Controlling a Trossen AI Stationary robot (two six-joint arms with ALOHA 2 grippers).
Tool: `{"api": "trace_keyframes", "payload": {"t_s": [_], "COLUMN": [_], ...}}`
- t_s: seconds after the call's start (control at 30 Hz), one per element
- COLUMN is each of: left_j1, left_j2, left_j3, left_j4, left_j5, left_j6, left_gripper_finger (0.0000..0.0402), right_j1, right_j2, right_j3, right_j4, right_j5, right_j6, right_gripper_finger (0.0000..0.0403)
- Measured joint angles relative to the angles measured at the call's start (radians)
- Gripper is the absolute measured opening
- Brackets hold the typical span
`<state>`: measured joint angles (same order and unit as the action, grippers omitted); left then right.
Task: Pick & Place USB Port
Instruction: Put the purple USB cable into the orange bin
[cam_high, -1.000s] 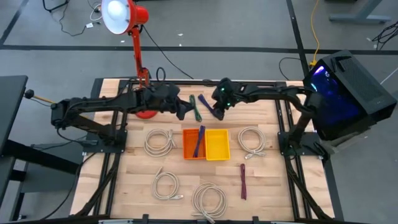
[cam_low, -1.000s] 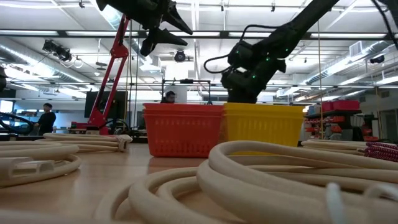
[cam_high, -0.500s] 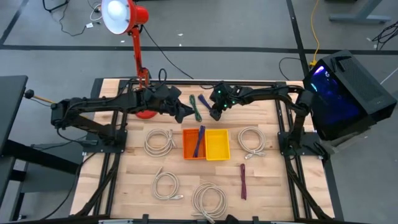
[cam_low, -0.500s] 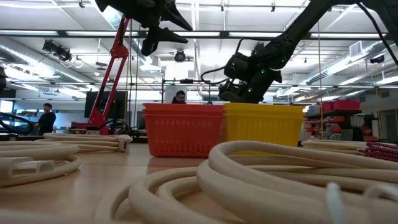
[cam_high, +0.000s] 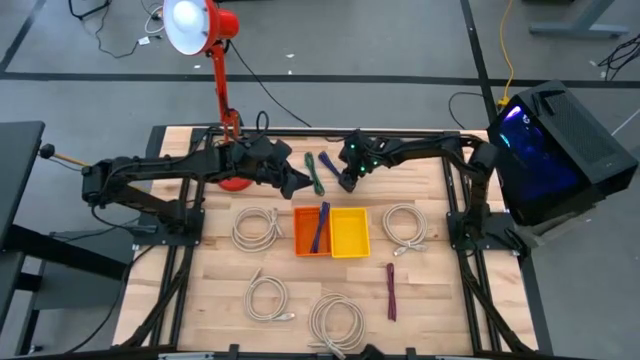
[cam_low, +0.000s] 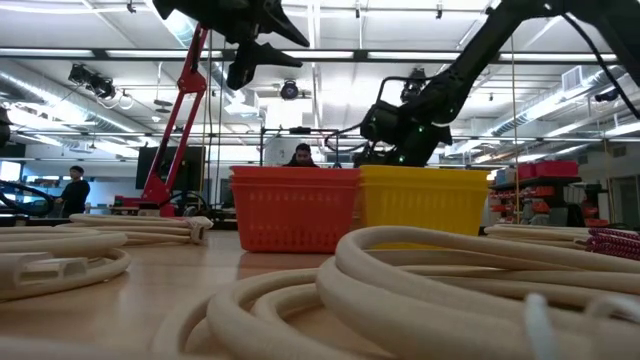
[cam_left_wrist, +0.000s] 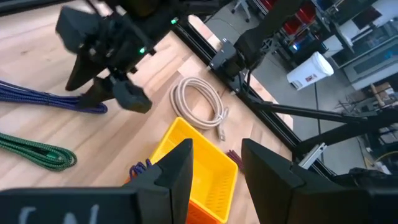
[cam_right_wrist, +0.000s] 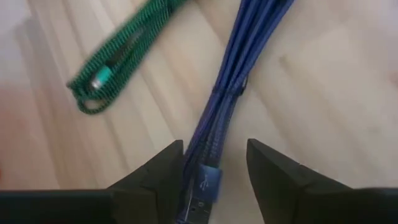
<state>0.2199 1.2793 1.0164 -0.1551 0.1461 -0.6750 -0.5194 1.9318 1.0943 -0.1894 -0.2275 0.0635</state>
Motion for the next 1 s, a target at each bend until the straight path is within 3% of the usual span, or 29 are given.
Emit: {"api": "trace_keyframes", "payload": {"t_s": [0.23,0.3,0.37,0.53,0.7,1.0], "left_j1": [0.000,0.000,0.000,0.000,0.002,0.003], "left_j2": [0.000,0.000,0.000,0.000,0.000,0.000], "left_j3": [0.000,0.000,0.000,0.000,0.000,0.000], "left_j4": [-0.001,-0.002,-0.003,-0.008,-0.005,0.063], "left_j5": [0.009,0.009,0.009,0.009,0.002,-0.024], "left_j6": [0.003,0.005,0.006,0.009,0.016,0.014], "left_gripper_finger": [0.0144,0.0144,0.0144,0.0144,0.0144,0.0144], "right_j1": [0.024,0.024,0.023,0.026,0.030,0.033], "right_j2": [0.025,0.025,0.026,0.018,-0.067,-0.355], "right_j3": [0.002,0.002,0.002,0.003,0.037,0.231], "right_j4": [0.025,0.025,0.020,0.017,-0.062,-0.264], "right_j5": [0.048,0.059,0.059,0.087,0.091,0.191], "right_j6": [0.006,0.003,0.007,0.046,0.039,-0.053], "right_gripper_finger": [0.0163,0.0118,0.0048,0.0011,0.0010,0.0010]}}
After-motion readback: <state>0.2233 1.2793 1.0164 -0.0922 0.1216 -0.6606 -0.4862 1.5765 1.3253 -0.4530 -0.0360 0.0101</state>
